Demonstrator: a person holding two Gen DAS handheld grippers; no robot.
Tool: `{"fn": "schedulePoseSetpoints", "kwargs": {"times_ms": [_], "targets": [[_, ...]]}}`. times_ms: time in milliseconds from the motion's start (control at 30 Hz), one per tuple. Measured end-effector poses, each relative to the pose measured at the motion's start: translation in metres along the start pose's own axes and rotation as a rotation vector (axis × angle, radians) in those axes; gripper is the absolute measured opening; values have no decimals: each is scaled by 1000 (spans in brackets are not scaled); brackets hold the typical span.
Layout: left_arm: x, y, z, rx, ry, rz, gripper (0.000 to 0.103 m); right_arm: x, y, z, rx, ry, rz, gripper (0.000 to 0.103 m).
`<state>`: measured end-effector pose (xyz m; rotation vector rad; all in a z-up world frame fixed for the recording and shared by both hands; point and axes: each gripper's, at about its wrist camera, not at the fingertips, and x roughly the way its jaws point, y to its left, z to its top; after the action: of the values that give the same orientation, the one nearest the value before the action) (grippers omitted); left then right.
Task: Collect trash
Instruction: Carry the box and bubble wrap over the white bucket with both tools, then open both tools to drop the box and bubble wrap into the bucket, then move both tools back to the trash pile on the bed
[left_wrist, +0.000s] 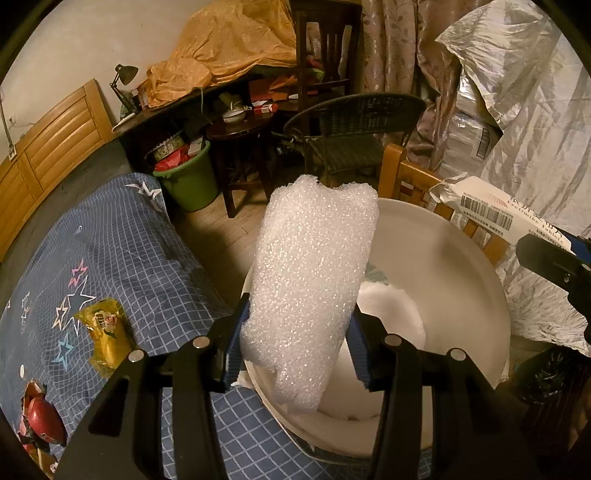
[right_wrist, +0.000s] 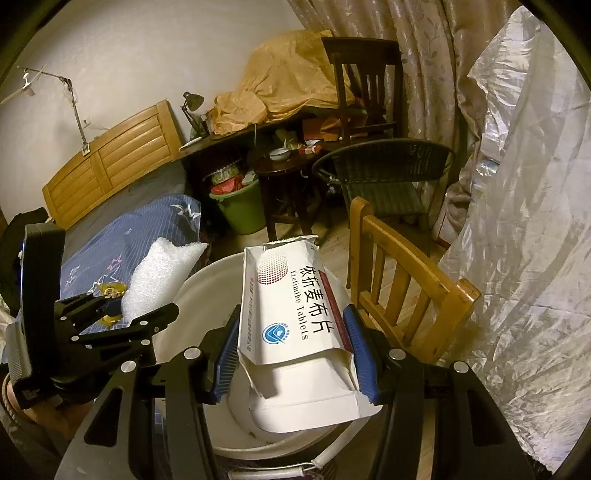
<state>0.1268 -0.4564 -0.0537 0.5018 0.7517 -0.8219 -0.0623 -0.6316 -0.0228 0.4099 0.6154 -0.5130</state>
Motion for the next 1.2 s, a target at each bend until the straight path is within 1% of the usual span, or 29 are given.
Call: {"fn": "schedulePoseSetpoints", "kwargs": {"times_ms": [67,100,133,167,200,567,667,767,833,933,967,1033,1100,1200], "targets": [[0,0,0,3,-3,-4,47,0,1,0,-5,-4,1,58],[1,-1,0,6,-1,1,51,0,1,0,-7,-4,2,62],[2,0,0,4,4,10,69,0,1,2,-7,-2,0,69],[2,1,0,-3,5,20,78,0,1,2,-2,-6,-3,69],[1,2,0,-11,-4,24,78,0,1,4,1,-8,-1,69],[-1,9,-2,-30,0,26,78,-3,-5,2,20,-12,-7,69],[-3,12,-5,-45,0,39,78,-6,-5,0,28,-23,-9,69],[-19,23,-16,-82,-44,83,79,-17,2,-6,17,-83,-13,69],[-31,30,-26,-96,-79,120,83,-25,12,-14,-4,-134,-25,69],[-55,50,-49,-129,-139,221,86,-33,31,-31,-31,-204,-38,69],[-62,56,-55,-143,-149,243,88,-36,35,-35,-35,-224,-35,69],[-79,72,-71,-177,-173,283,89,-43,48,-47,-39,-279,-26,72],[-94,87,-86,-203,-190,322,91,-49,64,-61,-34,-332,-1,74],[-121,115,-114,-246,-201,386,92,-51,85,-75,-36,-357,33,77]]}}
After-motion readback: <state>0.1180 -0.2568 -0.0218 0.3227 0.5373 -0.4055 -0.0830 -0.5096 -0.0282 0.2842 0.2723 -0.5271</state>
